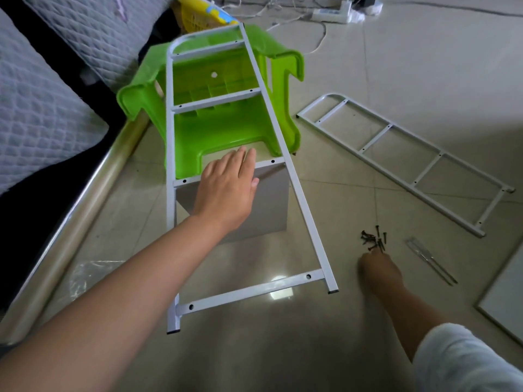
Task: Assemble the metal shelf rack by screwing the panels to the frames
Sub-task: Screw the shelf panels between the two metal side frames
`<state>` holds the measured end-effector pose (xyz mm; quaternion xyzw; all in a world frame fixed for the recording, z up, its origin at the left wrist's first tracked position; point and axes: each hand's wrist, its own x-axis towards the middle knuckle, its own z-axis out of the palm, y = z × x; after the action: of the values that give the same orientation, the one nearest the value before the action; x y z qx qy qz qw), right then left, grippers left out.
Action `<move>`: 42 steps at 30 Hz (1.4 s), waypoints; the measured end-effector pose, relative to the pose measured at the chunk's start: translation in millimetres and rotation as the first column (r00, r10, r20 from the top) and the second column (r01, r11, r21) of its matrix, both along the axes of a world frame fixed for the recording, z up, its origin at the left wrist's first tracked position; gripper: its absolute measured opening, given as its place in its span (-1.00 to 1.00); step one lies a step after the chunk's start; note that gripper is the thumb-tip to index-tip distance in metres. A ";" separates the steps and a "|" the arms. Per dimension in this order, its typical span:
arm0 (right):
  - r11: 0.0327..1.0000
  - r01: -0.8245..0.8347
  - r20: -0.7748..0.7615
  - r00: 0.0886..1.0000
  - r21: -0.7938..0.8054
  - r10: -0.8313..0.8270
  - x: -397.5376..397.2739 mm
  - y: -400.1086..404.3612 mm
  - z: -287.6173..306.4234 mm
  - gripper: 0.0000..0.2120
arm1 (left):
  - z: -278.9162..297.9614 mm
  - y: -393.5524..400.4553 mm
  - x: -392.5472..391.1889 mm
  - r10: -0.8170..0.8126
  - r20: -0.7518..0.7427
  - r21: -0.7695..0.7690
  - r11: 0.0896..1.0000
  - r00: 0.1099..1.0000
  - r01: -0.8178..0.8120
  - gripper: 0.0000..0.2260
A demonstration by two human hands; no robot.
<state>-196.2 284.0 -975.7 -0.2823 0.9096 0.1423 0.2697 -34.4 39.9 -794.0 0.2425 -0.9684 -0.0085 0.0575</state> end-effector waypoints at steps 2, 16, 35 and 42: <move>1.000 -0.004 -0.014 1.000 -0.006 0.004 6.2 0.1 -5.5 -0.65 | -0.4 0.9 0.5 0.008 0.004 0.010 1.000 1.000 -0.008 -0.50; 0.901 0.031 0.074 0.997 -0.434 0.001 -4.9 -102.3 72.3 -0.69 | 1.2 1.9 -0.1 0.021 0.013 0.019 1.000 1.000 -0.021 -0.46; 0.219 -0.144 -0.095 0.971 -0.965 0.221 26.5 -152.9 223.7 -0.85 | 12.7 -1.5 -4.8 0.076 0.093 0.013 0.997 0.993 -0.077 -0.53; 0.157 -0.350 -0.297 0.912 -0.924 0.283 27.0 -165.4 209.2 -0.84 | 15.7 -4.7 -0.9 0.056 0.115 0.023 0.998 0.992 -0.059 -0.54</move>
<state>-169.2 118.5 -766.5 -0.5657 0.7276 -0.3873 -0.0229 -35.3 35.2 -778.4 0.2712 -0.9625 -0.0056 -0.0011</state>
